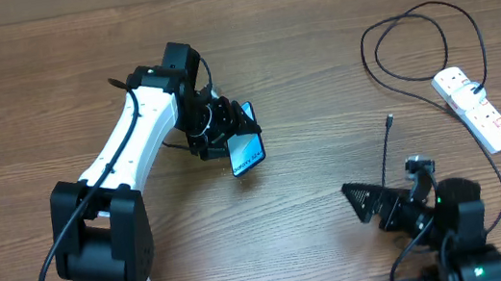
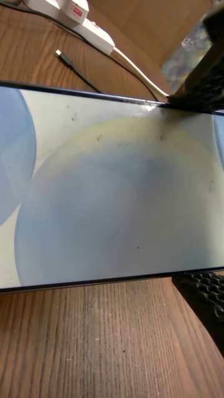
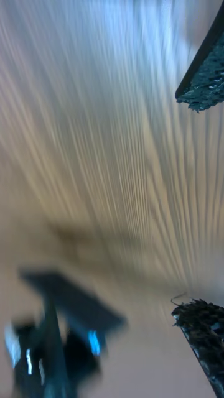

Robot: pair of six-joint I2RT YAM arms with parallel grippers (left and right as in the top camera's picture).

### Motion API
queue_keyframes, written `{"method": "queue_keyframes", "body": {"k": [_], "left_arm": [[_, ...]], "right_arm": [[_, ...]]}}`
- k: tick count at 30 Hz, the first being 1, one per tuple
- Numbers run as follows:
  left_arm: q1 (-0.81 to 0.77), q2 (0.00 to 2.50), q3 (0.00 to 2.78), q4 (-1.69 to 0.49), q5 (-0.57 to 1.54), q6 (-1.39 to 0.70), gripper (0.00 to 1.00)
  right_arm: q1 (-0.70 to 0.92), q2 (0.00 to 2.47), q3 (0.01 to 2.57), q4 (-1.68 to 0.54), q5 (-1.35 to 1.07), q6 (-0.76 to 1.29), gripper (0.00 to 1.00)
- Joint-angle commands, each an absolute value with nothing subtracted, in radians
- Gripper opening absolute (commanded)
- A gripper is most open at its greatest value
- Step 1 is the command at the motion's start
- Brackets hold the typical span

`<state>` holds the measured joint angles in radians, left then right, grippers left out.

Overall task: Plug charger to phone and switch on socket
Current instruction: 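Move the right gripper toward the phone held by the left gripper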

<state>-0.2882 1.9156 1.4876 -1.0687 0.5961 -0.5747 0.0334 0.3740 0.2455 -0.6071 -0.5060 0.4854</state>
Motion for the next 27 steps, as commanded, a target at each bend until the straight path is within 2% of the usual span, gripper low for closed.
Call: {"method": "queue_keyframes", "body": {"k": [1, 6, 10, 13, 16, 19, 20, 22, 27], "left_arm": [[-0.297, 1.914, 1.512, -1.068, 0.628, -0.585, 0.46], [-0.297, 1.914, 1.512, -1.069, 0.629, -0.584, 0.46], [-0.297, 1.914, 1.512, -1.069, 0.629, -0.584, 0.47], [-0.297, 1.914, 1.512, -1.072, 0.629, -0.584, 0.47], [-0.297, 1.914, 1.512, -1.077, 0.633, -0.584, 0.47], [-0.297, 1.914, 1.512, -1.080, 0.680, -0.583, 0.47], [-0.296, 1.914, 1.512, -1.079, 0.713, -0.583, 0.49], [-0.296, 1.914, 1.512, -1.079, 0.741, -0.583, 0.50], [-0.296, 1.914, 1.512, -1.063, 0.783, -0.627, 0.49]], "right_arm": [[0.032, 0.498, 0.474, -0.643, -0.217, 0.343, 1.00], [0.032, 0.627, 0.672, -0.699, -0.052, 0.401, 1.00], [0.032, 0.690, 0.709, -0.712, 0.184, 0.533, 1.00], [0.033, 0.731, 0.709, -0.681, 0.216, 0.579, 1.00], [0.033, 0.762, 0.709, -0.598, 0.053, 0.527, 1.00], [0.033, 0.776, 0.709, -0.499, -0.251, 0.463, 1.00], [0.033, 0.780, 0.708, -0.450, -0.423, 0.463, 1.00], [0.033, 0.783, 0.708, -0.431, -0.575, 0.464, 1.00], [0.056, 0.814, 0.706, -0.471, -0.694, 0.479, 1.00]]}}
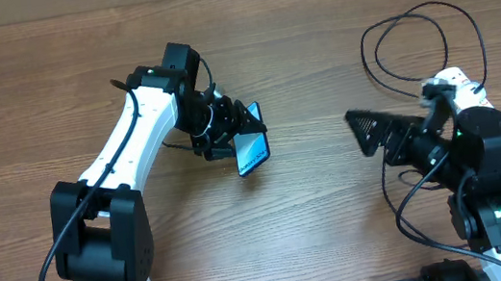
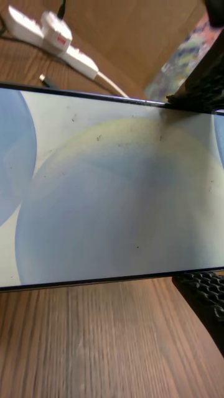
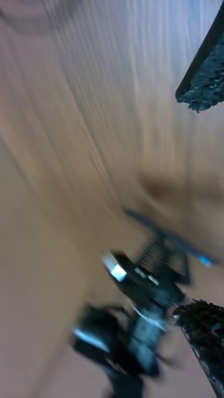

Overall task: Plug charger to phone and switch on socket
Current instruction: 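Move the right gripper toward the phone held by the left gripper, then close the right gripper on the phone's edge beside the left gripper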

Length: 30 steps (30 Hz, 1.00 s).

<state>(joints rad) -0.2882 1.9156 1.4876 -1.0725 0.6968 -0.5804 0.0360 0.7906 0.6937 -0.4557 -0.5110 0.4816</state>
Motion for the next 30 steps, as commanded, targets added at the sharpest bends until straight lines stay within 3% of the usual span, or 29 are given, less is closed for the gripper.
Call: {"method": "queue_keyframes", "body": {"k": [1, 8, 16, 30], "left_arm": [[-0.296, 1.914, 1.512, -1.053, 0.782, -0.654, 0.47], [-0.302, 1.914, 1.512, -0.958, 0.742, -0.794, 0.43], [-0.327, 1.914, 1.512, -0.883, 0.676, -0.910, 0.44], [-0.396, 1.914, 1.512, -0.771, 0.595, -1.083, 0.43]], "right_arm": [[0.071, 0.830, 0.706, -0.476, -0.694, 0.483, 1.00], [0.179, 0.995, 0.706, -0.380, -0.678, 0.482, 1.00], [0.309, 1.236, 0.706, -0.186, -0.494, 0.585, 1.00], [0.480, 1.338, 0.706, -0.008, -0.153, 0.843, 1.00]]}}
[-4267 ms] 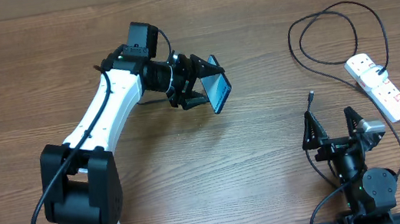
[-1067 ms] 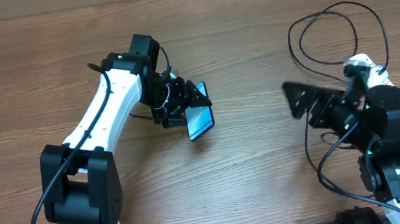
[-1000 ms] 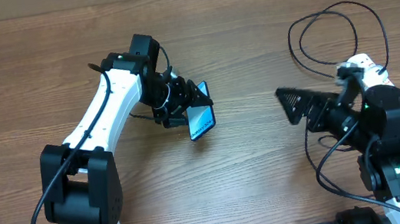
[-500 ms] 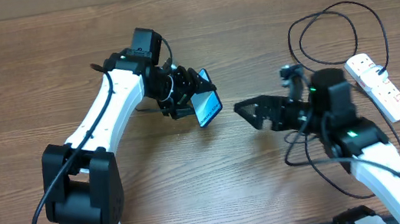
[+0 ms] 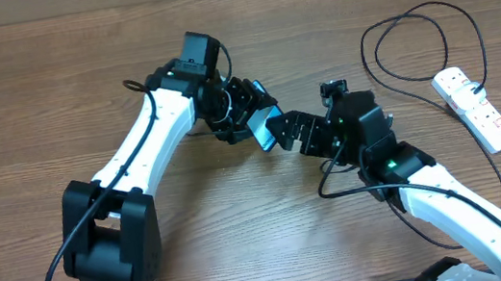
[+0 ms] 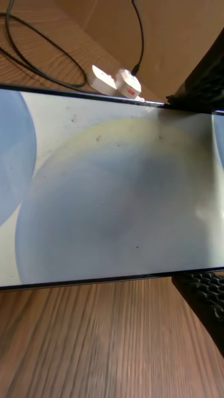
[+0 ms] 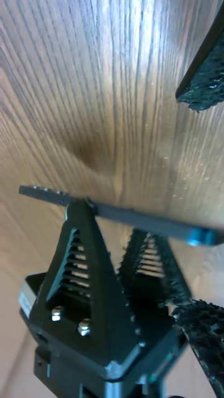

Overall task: Plug charger to phone and switch on socket
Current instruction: 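Close the right gripper on the phone's edge beside the left gripper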

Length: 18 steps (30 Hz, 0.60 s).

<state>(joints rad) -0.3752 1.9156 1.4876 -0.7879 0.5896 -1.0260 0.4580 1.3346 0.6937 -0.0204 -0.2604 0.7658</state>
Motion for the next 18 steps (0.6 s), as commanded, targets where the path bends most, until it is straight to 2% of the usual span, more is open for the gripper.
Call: {"method": "queue_keyframes", "body": {"k": [1, 4, 9, 18], "left_arm": [[-0.401, 1.914, 1.512, -0.765, 0.595, -1.091, 0.43], [-0.414, 1.914, 1.512, -0.754, 0.596, -1.108, 0.43], [-0.416, 1.914, 1.512, -0.753, 0.656, -1.108, 0.43], [-0.413, 1.914, 1.512, -0.703, 0.797, -1.140, 0.43]], "right_arm": [[0.487, 1.338, 0.706, -0.005, -0.141, 0.843, 1.00], [0.505, 1.338, 0.706, -0.001, -0.106, 0.843, 1.00], [0.509, 1.338, 0.706, 0.004, -0.086, 0.846, 0.88], [0.509, 1.338, 0.706, 0.023, -0.086, 0.867, 0.78]]}}
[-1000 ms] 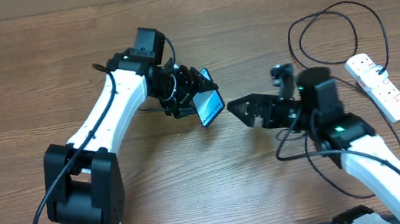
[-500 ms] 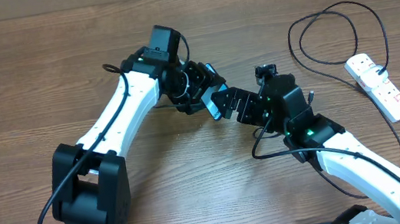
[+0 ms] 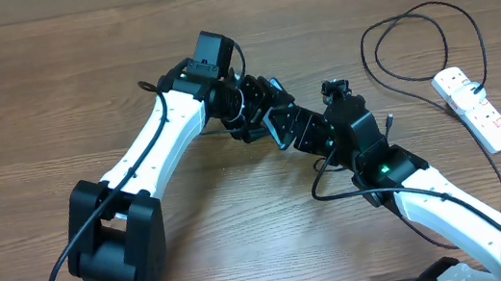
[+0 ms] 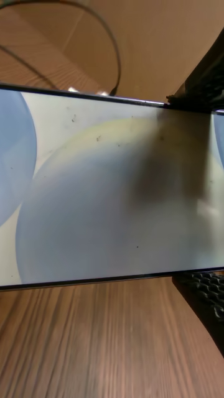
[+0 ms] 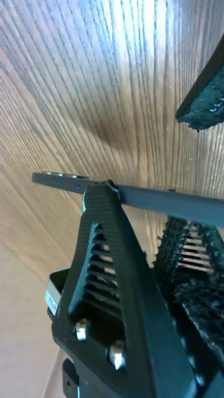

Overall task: Plug charger to phone and switch on socket
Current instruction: 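Close the right gripper on the phone's edge beside the left gripper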

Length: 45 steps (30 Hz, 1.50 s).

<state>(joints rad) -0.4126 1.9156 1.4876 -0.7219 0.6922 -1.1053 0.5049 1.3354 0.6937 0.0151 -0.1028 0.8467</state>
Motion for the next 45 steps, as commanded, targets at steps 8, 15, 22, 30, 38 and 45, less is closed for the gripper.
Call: {"method": "queue_keyframes", "body": {"k": [8, 15, 22, 30, 38, 45], "left_arm": [[-0.415, 1.914, 1.512, -0.695, 0.813, -1.141, 0.43], [-0.426, 1.914, 1.512, -0.694, 0.810, -1.169, 0.43], [-0.427, 1.914, 1.512, -0.694, 0.768, -1.188, 0.43], [-0.427, 1.914, 1.512, -0.694, 0.694, -1.206, 0.44], [-0.427, 1.914, 1.512, -0.673, 0.672, -1.221, 0.45], [-0.427, 1.914, 1.512, -0.672, 0.669, -1.238, 0.45]], "right_arm": [[0.509, 1.338, 0.706, 0.030, -0.078, 0.868, 0.63], [0.509, 1.338, 0.706, 0.048, -0.054, 0.868, 0.53], [0.509, 1.338, 0.706, 0.047, -0.035, 0.868, 0.49], [0.511, 1.338, 0.706, 0.032, -0.072, 0.868, 0.47], [0.511, 1.338, 0.706, 0.015, -0.112, 0.868, 0.46], [0.511, 1.338, 0.706, 0.022, -0.117, 0.868, 0.43]]}}
